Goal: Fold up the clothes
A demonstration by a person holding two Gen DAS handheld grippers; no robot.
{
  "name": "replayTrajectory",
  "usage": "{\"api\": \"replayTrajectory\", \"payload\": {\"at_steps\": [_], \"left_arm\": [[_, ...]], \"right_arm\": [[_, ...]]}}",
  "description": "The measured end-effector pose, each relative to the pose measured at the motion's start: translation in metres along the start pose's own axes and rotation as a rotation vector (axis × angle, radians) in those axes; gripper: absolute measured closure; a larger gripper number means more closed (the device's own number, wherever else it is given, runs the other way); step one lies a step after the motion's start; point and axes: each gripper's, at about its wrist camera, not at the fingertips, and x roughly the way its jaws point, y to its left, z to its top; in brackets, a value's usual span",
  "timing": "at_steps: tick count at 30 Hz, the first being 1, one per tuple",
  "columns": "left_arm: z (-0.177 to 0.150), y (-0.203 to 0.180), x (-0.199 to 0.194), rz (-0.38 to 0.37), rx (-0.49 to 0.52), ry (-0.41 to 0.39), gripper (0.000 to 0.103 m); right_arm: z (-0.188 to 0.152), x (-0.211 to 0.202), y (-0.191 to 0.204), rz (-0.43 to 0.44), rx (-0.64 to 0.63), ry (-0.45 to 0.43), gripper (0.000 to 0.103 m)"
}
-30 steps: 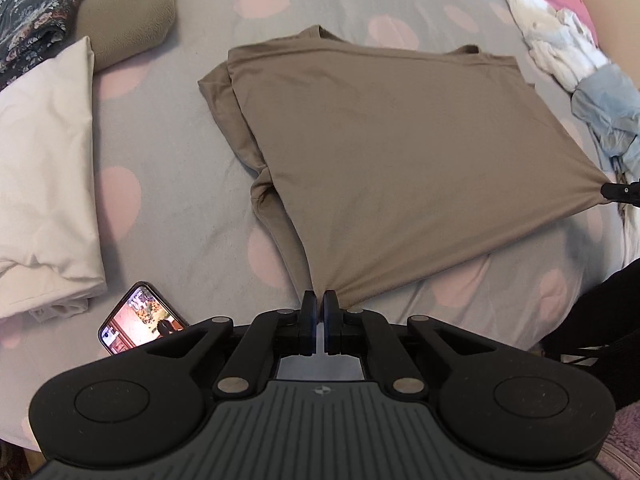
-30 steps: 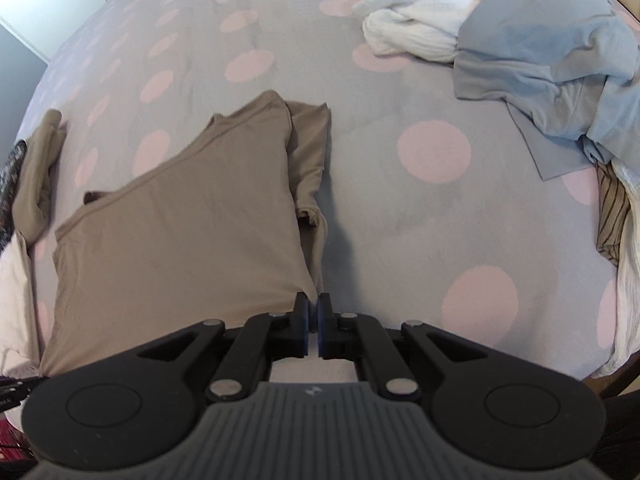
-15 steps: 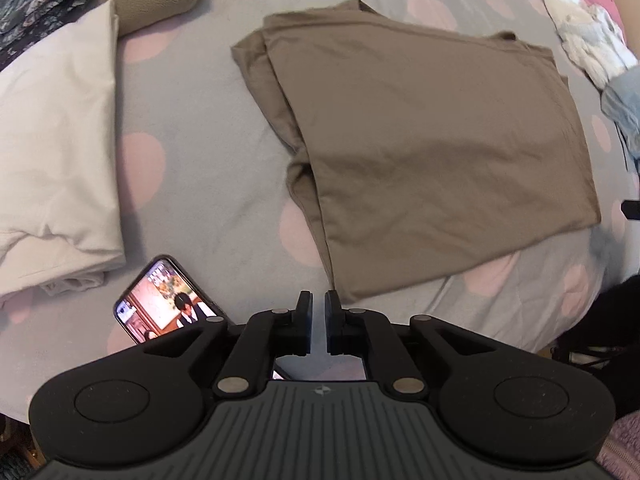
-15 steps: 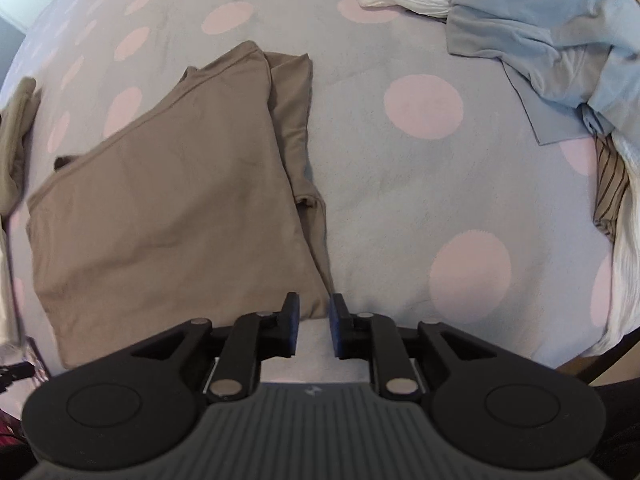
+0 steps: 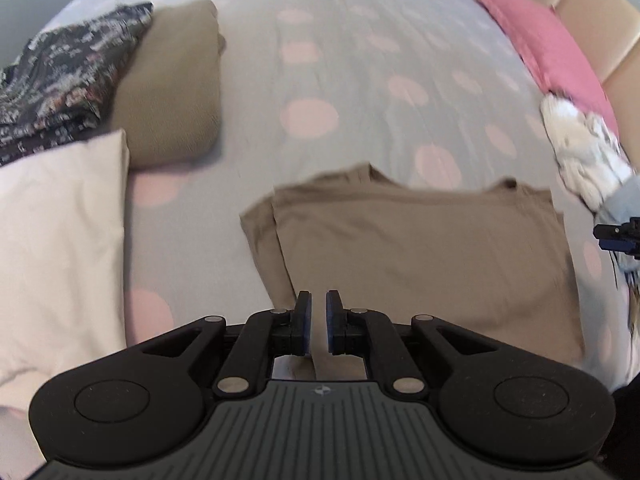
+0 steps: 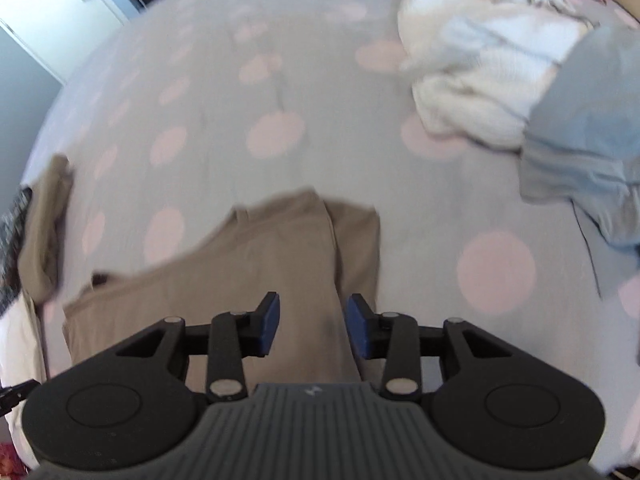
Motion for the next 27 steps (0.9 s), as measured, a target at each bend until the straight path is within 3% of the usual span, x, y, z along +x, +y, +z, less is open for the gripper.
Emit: {"api": "replayTrajectory", "payload": {"at_steps": [5, 8, 12, 14, 17, 20, 25, 27], "left_arm": [[0.005, 0.001, 0.007, 0.092, 0.073, -0.07, 0.099], [0.009, 0.002, 0.017, 0.11, 0.06, -0.04, 0.099], [0.014, 0.007, 0.03, 0.094, 0.034, 0.003, 0.099], [0.016, 0.01, 0.035, 0.078, 0.012, 0.013, 0.098], [0.018, 0.011, 0.043, 0.069, -0.017, 0.025, 0.099], [0.019, 0.011, 0.054, 0.069, -0.034, 0.052, 0.098], [0.022, 0.009, 0.062, 0.062, -0.013, 0.062, 0.098], [0.023, 0.009, 0.066, 0.062, -0.013, 0.07, 0.097]], "right_arm": [[0.005, 0.004, 0.001, -0.066, -0.055, -0.152, 0.067], [0.011, 0.02, -0.01, 0.001, -0.006, -0.06, 0.072], [0.012, 0.042, -0.018, -0.027, -0.012, 0.026, 0.071], [0.013, 0.051, -0.024, -0.038, 0.0, 0.059, 0.064], [0.013, 0.063, -0.034, 0.019, 0.047, 0.105, 0.064], [0.012, 0.072, -0.036, 0.014, 0.052, 0.129, 0.064], [0.016, 0.075, -0.034, 0.031, 0.014, 0.097, 0.049], [0.016, 0.079, -0.032, 0.035, -0.009, 0.093, 0.033]]}}
